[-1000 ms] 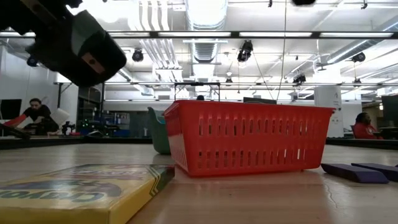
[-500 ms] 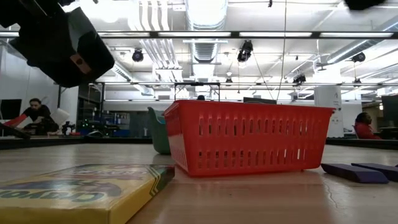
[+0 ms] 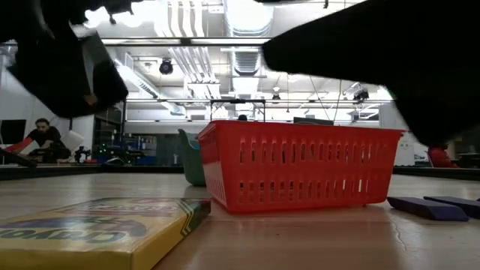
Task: Pick & Place School Supplies
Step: Put the yellow crayon box in the green bin
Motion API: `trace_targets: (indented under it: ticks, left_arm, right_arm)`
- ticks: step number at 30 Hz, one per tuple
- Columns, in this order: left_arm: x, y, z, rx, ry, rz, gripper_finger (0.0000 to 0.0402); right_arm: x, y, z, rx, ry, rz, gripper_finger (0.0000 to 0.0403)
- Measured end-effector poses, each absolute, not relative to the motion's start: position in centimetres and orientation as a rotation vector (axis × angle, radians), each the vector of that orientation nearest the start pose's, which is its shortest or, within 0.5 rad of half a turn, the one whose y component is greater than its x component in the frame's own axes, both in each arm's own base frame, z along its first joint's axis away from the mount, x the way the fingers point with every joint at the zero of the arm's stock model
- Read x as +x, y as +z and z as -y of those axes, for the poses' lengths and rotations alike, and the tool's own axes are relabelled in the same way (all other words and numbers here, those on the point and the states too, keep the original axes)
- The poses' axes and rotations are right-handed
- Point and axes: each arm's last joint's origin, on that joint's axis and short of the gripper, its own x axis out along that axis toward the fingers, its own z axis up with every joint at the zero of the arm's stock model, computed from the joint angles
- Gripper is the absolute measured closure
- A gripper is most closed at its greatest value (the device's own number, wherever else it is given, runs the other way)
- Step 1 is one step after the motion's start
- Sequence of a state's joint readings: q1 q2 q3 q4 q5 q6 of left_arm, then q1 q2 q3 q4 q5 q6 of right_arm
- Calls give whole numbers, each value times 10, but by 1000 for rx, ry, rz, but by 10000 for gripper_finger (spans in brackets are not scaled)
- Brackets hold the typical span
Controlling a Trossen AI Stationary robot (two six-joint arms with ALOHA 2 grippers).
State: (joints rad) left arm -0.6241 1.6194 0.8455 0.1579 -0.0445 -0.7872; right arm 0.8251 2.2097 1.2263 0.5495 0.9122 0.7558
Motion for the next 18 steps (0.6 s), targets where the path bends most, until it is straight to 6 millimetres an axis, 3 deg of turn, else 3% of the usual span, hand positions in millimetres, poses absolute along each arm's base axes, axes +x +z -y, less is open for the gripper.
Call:
trace_targets:
  ticks: [9,18]
  left_arm:
    - [267,155,202,-489,-265,-836,225]
    - [266,155,204,-481,-274,-838,225]
  right_arm:
    - [345,108,-283,467,-89,-315,278]
    - [348,101,-276,430,-113,-344,278]
